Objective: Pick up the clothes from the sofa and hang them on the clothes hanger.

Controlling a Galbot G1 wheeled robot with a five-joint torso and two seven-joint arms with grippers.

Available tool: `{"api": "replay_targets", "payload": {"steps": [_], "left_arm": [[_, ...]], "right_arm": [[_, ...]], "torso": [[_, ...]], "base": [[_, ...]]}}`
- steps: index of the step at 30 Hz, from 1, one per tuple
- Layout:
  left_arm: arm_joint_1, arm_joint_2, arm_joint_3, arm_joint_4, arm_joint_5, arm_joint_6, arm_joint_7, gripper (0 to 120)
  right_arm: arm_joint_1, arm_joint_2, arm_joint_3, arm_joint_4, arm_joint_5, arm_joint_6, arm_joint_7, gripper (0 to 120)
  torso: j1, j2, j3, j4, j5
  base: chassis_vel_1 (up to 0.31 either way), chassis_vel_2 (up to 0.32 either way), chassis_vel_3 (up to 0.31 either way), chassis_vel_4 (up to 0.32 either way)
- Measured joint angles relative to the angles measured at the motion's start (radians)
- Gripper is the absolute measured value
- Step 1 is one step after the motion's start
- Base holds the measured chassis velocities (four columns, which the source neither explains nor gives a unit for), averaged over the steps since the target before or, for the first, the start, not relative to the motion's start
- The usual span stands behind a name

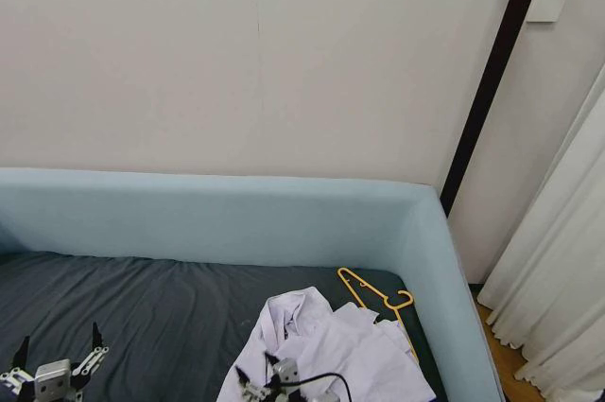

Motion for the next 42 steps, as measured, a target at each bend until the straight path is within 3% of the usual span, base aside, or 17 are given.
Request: {"api": "replay_targets", "payload": {"steps": [2,4,8,11,15,20,28,34,37,42], "left_arm": [[0.0,-0.001,0.002,0.0,0.002,-0.001,0.0,100],[-0.001,-0.006,0.007,0.0,0.006,-0.002,0.0,100],[-0.003,-0.012,0.012,0.001,0.009,-0.003,0.0,100],[-0.004,-0.018,0.013,0.003,0.01,-0.004,0.0,100],[-0.004,-0.022,0.013,0.008,0.011,-0.007,-0.002,100],[-0.001,-0.029,0.012,0.009,0.017,-0.008,-0.004,100],[0.016,-0.039,0.005,-0.002,0.022,-0.018,-0.008,100],[0.019,-0.042,0.002,-0.004,0.025,-0.023,-0.01,100],[0.017,-0.046,0.009,-0.006,0.028,-0.023,-0.01,100],[0.013,-0.054,0.023,-0.006,0.038,-0.024,-0.011,100]], "right_arm": [[0.022,0.001,0.007,-0.034,-0.013,-0.014,-0.022,90],[0.072,-0.002,0.014,-0.08,-0.009,-0.093,-0.097,98],[0.124,-0.009,0.01,-0.109,0.014,-0.195,-0.191,100],[0.178,0.003,-0.001,-0.179,-0.004,-0.175,-0.248,100],[0.221,0.027,-0.011,-0.261,-0.044,-0.162,-0.257,100],[0.28,0.07,-0.019,-0.38,-0.043,-0.224,-0.244,100],[0.344,0.145,0.041,-0.56,-0.04,-0.275,-0.268,100],[0.346,0.167,0.079,-0.598,-0.076,-0.402,-0.274,100],[0.338,0.159,0.103,-0.586,-0.1,-0.474,-0.296,93],[0.324,0.137,0.129,-0.567,-0.126,-0.49,-0.325,75]], "torso": [[0.0,0.0,0.0,-0.0001,-0.0001],[0.0,0.0,0.0,-0.0002,0.0],[0.0,0.0,0.0,-0.0002,-0.0002],[0.0,0.0,0.0,-0.0002,-0.0003],[0.0,0.0,0.0,0.0,-0.0002],[0.0,0.0,0.0,-0.0002,-0.0003],[0.0,0.0,0.0,0.0,-0.0003],[0.0,0.0,0.0,0.0,-0.0002],[0.0,0.0,0.0,0.0,-0.0001],[0.0,0.0,0.0,-0.0003,-0.0001]], "base": [[0.0,0.0,0.0,0.0],[0.0,0.0,0.0,0.0],[0.0,0.0,0.0,0.0],[0.0,0.0,0.0,0.0],[0.0,0.0,0.0,0.0],[0.0,0.0,0.0,0.0],[0.0,0.0,0.0,0.0],[0.0,0.0,0.0,0.0],[0.0,0.0,0.0,0.0],[0.0,0.0,0.0,0.0]]}}
